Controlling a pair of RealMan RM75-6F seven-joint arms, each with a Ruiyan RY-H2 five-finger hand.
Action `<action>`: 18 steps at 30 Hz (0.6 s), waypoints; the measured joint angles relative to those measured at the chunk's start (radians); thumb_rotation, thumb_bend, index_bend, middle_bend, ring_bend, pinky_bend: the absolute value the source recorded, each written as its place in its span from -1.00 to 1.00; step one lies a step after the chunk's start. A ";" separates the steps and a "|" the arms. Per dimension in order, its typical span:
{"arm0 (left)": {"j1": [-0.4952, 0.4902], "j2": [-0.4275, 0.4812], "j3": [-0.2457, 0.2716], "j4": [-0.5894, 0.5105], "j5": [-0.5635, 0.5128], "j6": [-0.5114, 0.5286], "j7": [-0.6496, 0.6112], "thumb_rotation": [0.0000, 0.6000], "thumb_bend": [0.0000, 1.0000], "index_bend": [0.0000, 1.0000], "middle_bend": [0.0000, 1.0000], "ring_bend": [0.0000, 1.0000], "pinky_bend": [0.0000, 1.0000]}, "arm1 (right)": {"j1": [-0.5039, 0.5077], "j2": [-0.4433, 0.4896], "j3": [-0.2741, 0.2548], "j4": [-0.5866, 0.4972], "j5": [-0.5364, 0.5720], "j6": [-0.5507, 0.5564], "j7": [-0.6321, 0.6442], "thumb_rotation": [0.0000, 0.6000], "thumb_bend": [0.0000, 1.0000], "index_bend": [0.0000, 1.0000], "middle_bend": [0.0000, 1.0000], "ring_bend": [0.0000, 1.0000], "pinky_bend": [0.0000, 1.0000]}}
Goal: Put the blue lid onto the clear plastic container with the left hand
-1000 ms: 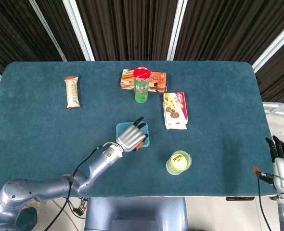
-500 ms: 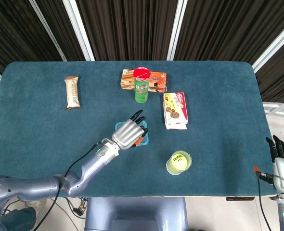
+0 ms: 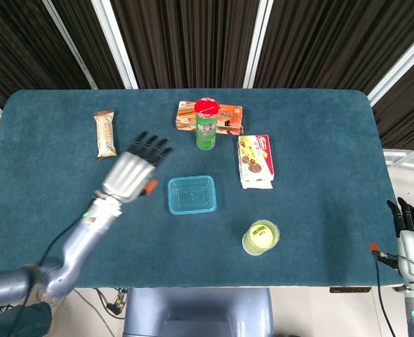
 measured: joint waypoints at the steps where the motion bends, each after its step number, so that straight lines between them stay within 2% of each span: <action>1: 0.035 0.034 0.008 -0.024 0.000 0.035 -0.004 1.00 -0.45 -0.82 -0.94 -0.92 -1.00 | 0.000 0.001 -0.001 0.000 -0.001 -0.002 -0.001 1.00 -0.42 -0.80 -1.00 -1.00 -1.00; 5: 0.157 0.133 0.051 -0.070 0.022 0.150 -0.053 1.00 -0.48 -0.85 -0.97 -0.92 -1.00 | 0.003 0.004 -0.004 0.002 -0.012 -0.003 -0.002 1.00 -0.42 -0.80 -1.00 -1.00 -1.00; 9: 0.282 0.184 0.110 -0.068 0.059 0.257 -0.127 1.00 -0.48 -0.85 -0.98 -0.97 -1.00 | 0.005 0.004 -0.009 0.006 -0.029 -0.002 -0.005 1.00 -0.42 -0.80 -1.00 -1.00 -1.00; 13: 0.402 0.193 0.151 -0.010 0.074 0.344 -0.249 1.00 -0.48 -0.85 -1.00 -1.00 -1.00 | 0.009 0.006 -0.016 0.011 -0.047 -0.006 0.000 1.00 -0.42 -0.80 -1.00 -1.00 -1.00; 18: 0.520 0.188 0.181 0.100 0.061 0.382 -0.437 1.00 -0.48 -0.85 -1.00 -1.00 -1.00 | 0.019 0.011 -0.026 0.017 -0.069 -0.024 0.007 1.00 -0.42 -0.80 -1.00 -1.00 -1.00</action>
